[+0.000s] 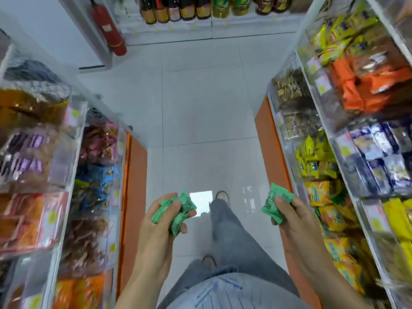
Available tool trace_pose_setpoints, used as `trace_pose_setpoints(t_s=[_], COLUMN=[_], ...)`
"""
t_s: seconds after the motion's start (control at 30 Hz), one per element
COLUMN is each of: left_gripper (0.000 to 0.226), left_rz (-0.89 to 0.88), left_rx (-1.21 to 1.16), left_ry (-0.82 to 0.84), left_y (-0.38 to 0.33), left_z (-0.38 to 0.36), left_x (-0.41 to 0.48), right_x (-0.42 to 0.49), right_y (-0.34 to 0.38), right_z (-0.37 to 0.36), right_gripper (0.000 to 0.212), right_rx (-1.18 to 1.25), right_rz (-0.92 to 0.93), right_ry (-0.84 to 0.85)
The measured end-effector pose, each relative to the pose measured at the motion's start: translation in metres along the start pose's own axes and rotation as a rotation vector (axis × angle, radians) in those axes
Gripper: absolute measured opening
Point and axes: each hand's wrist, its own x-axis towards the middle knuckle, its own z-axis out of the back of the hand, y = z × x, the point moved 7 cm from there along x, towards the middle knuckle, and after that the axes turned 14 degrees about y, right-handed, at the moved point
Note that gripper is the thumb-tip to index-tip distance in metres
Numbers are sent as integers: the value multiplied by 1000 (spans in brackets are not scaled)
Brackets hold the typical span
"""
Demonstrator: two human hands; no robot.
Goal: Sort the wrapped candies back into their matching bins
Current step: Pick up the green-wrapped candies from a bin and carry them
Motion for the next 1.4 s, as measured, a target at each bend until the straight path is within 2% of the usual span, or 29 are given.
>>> trace_pose_setpoints(t_s=[0.13, 0.43, 0.6, 0.67, 0.73, 0.77, 0.93, 1.13, 1.23, 1.27, 1.4], left_gripper=[18, 22, 24, 23, 21, 20, 16, 18, 19, 20, 20], left_rz=[15, -7, 4, 17, 40, 54, 94, 128, 107, 102, 98], left_rx=[-35, -39, 30, 55, 76, 88, 164, 255, 275, 282, 318], left_ry=[-75, -71, -18, 30, 95, 122, 245, 318, 362, 382, 505], left_y=[-35, -145, -202, -229, -255, -266, -308, -333, -351, -357, -379], left_z=[-8, -40, -56, -67, -85, -94, -146, -202, -239, -253, -313], left_x=[74, 235, 339, 378, 416, 435, 513, 599, 637, 647, 684], right_x=[100, 292, 374, 400, 421, 431, 471, 542, 584, 596, 625], right_y=[44, 149, 182, 192, 201, 204, 214, 246, 276, 287, 326], right_z=[-13, -57, -71, -73, -71, -68, -41, -12, 1, 6, 26], right_gripper=[15, 13, 19, 31, 59, 67, 73, 67, 32, 27, 36], right_rx=[-25, -22, 1, 32, 52, 63, 138, 180, 235, 242, 262], right_rz=[-1, -18, 28, 35, 32, 33, 38, 86, 160, 165, 227], right_ry=[25, 117, 30, -3, -59, -104, -266, -371, -374, -387, -462])
